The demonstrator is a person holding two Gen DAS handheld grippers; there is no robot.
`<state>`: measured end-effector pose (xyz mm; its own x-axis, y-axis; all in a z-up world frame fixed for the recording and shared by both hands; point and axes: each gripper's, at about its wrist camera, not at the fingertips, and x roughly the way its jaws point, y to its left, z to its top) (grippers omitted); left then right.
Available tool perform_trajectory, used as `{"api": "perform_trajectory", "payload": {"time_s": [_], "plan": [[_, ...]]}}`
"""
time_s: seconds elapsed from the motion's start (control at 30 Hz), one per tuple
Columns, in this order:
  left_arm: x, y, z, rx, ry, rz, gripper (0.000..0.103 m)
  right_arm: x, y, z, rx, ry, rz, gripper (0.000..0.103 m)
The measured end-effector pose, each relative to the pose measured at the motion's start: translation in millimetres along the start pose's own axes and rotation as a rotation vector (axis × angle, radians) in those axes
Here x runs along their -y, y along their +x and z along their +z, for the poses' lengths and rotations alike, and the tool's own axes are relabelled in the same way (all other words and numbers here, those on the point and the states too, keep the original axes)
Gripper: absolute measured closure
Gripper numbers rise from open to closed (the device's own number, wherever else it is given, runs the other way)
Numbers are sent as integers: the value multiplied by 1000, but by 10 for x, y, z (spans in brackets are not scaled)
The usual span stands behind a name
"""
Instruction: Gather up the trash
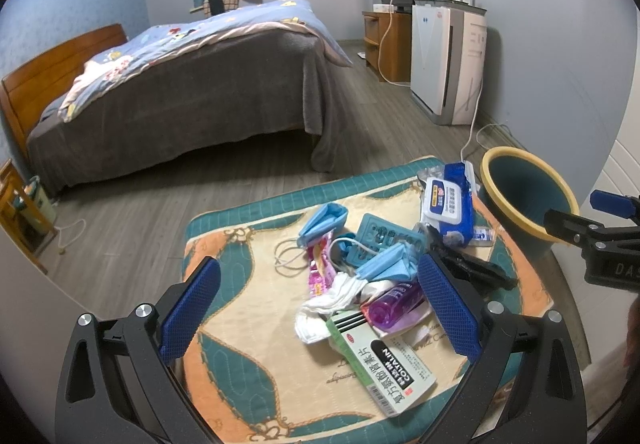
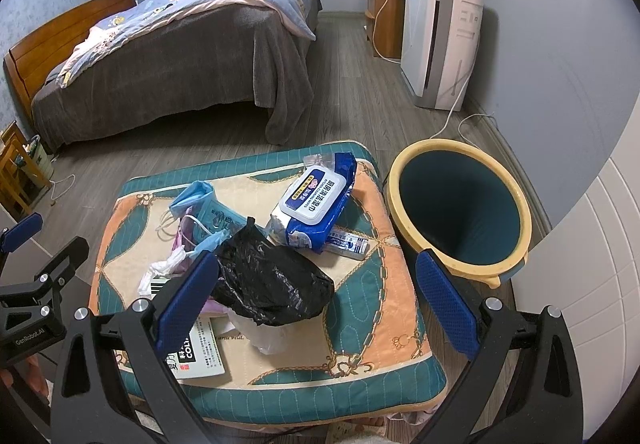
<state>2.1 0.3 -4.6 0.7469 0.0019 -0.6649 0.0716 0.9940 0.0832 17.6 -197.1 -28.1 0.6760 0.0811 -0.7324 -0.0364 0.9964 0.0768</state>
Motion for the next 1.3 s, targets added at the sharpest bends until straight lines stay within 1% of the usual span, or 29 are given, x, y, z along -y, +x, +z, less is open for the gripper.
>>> {"api": "perform_trajectory", "payload": {"time_s": [1.0,1.13,1.23,1.3], "plan": [[7,2,2,-2,4,3,5,-4,44,-23,-11,-2,-2,6],[3,20,-26,-7,7,-18,5,-1,47,-27,-11,2,0,6],[-33,36,-66,7,-1,-42,5,-5,67,-39,-6,6,-4,6],[-68,44,-65,17,5,-42,5,2,82,-34,-8,14,-2,6]]}}
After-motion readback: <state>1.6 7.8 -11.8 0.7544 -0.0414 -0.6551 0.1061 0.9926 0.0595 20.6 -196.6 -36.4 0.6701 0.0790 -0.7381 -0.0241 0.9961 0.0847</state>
